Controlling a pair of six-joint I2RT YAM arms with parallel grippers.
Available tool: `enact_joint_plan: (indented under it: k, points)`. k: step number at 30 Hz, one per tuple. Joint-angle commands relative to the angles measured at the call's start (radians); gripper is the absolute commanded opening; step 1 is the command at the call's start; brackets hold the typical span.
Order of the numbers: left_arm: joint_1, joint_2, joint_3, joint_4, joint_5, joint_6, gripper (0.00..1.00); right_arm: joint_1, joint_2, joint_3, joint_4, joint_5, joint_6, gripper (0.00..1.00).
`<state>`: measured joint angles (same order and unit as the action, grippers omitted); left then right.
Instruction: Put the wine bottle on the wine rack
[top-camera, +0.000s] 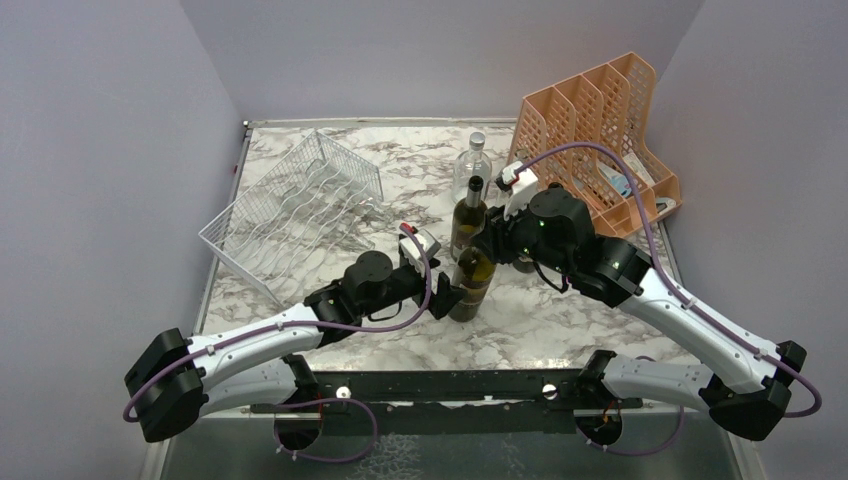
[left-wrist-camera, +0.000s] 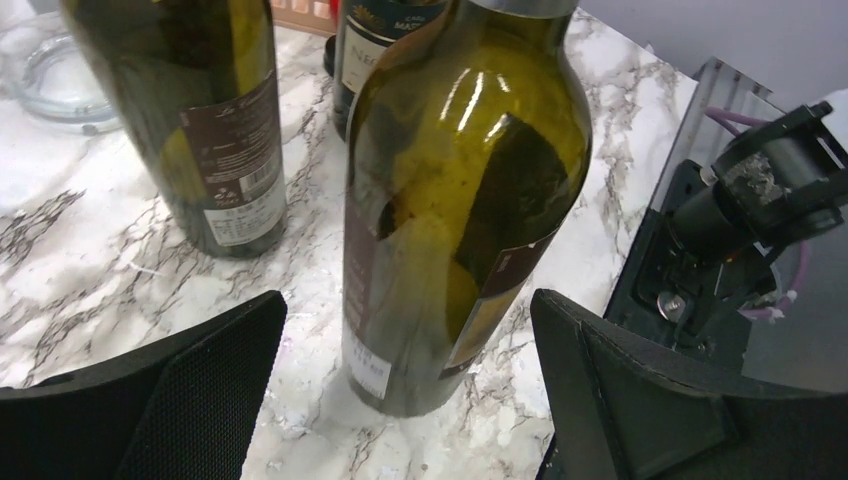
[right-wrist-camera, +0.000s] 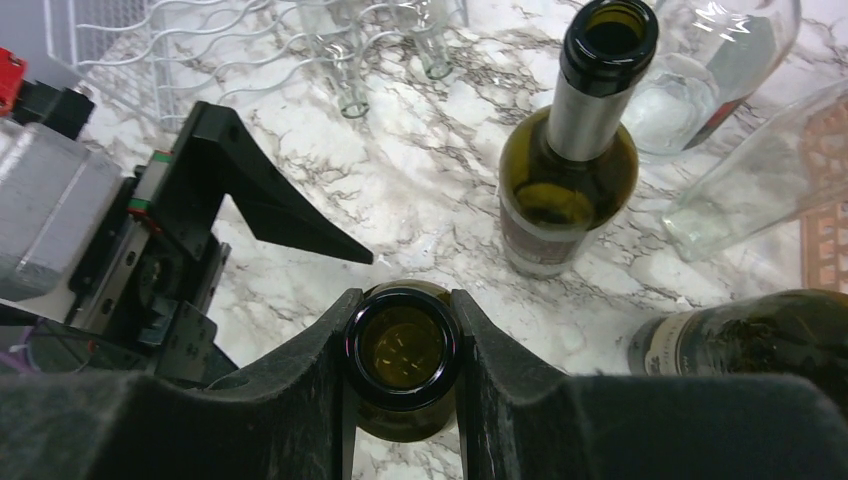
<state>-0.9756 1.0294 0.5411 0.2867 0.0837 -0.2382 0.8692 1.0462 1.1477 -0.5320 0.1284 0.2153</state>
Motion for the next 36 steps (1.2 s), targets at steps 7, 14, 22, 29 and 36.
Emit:
enact_joint_plan:
  k: [7, 14, 22, 29, 36]
  points:
    - [-0.001, 0.006, -0.032, 0.094, 0.098, 0.094, 0.99, -0.002, -0.057, 0.091, 0.150, -0.174, 0.042, 0.01]
    - [-0.001, -0.049, -0.084, 0.119, 0.152, 0.114, 0.94, -0.001, -0.099, 0.110, 0.157, -0.218, 0.048, 0.01]
    - [-0.001, -0.027, -0.050, 0.144, 0.211, 0.154, 0.89, -0.002, -0.134, 0.115, 0.190, -0.254, 0.080, 0.01]
    - [-0.001, 0.032, -0.005, 0.196, 0.276, 0.151, 0.84, -0.002, -0.156, 0.113, 0.200, -0.270, 0.092, 0.01]
    - [-0.002, 0.088, 0.022, 0.249, 0.266, 0.117, 0.63, -0.001, -0.175, 0.099, 0.203, -0.290, 0.092, 0.01]
